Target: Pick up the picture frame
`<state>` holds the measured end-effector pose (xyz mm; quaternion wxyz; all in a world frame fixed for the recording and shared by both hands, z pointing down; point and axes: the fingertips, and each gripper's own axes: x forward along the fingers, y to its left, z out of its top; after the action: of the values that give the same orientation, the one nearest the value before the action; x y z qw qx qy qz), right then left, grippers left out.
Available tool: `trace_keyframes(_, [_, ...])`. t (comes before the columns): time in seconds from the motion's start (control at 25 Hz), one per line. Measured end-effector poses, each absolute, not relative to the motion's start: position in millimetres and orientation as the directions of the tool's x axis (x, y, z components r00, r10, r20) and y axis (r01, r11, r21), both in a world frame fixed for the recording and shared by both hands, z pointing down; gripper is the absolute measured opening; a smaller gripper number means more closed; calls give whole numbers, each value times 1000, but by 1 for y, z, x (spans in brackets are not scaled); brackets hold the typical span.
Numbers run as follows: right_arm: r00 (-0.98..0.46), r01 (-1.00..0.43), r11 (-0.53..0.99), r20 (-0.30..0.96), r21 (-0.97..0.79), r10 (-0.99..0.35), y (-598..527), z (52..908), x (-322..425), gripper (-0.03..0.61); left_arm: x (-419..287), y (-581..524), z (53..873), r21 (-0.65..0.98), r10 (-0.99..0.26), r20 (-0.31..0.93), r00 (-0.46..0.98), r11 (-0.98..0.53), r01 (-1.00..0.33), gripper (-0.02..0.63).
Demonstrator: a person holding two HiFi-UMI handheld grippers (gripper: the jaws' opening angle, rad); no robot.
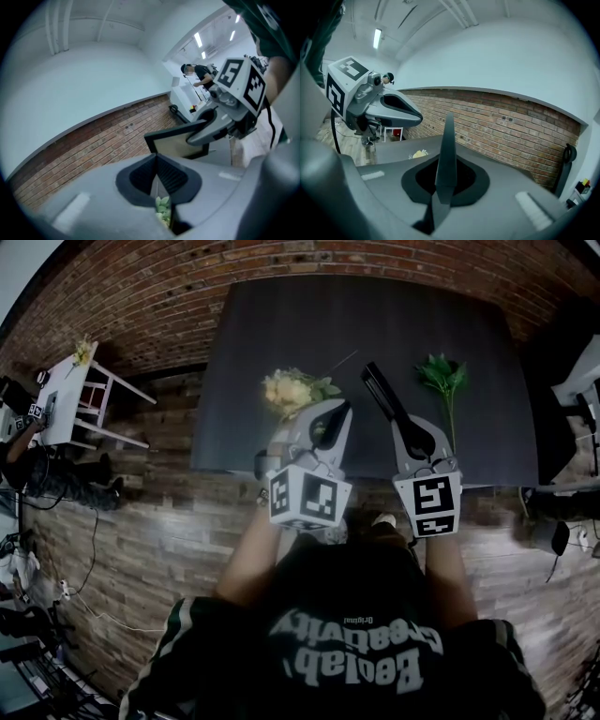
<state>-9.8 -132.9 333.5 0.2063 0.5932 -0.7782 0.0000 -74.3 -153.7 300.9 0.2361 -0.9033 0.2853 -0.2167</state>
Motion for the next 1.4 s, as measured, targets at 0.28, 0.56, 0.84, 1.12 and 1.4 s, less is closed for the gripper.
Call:
trace_keyframes(0.28, [-214,-918,303,321,257,-923,-132,327,-15,17,-82,-153,297,-543,-625,249,740,-723,-428,3])
trace_keyframes(0.56, [-228,-910,320,326,264,-918,-126,328,-21,17,-78,-146,301,-538,-617,254,744,-730,-422,3])
trace_keyframes(0.84, [-227,-905,326,338,274,-913,-118,333,-16,18,-67,-137,305,-527,-605,256,754,-741,-416,3])
trace_keyframes(1.12, [-225,-902,327,342,281,-913,-112,333,-12,17,-60,-130,306,-519,-594,254,763,-750,-411,3])
trace_keyframes(1.4, [-227,-900,330,338,285,-913,-109,332,-10,17,-59,-127,307,-521,-600,258,757,-746,-414,3])
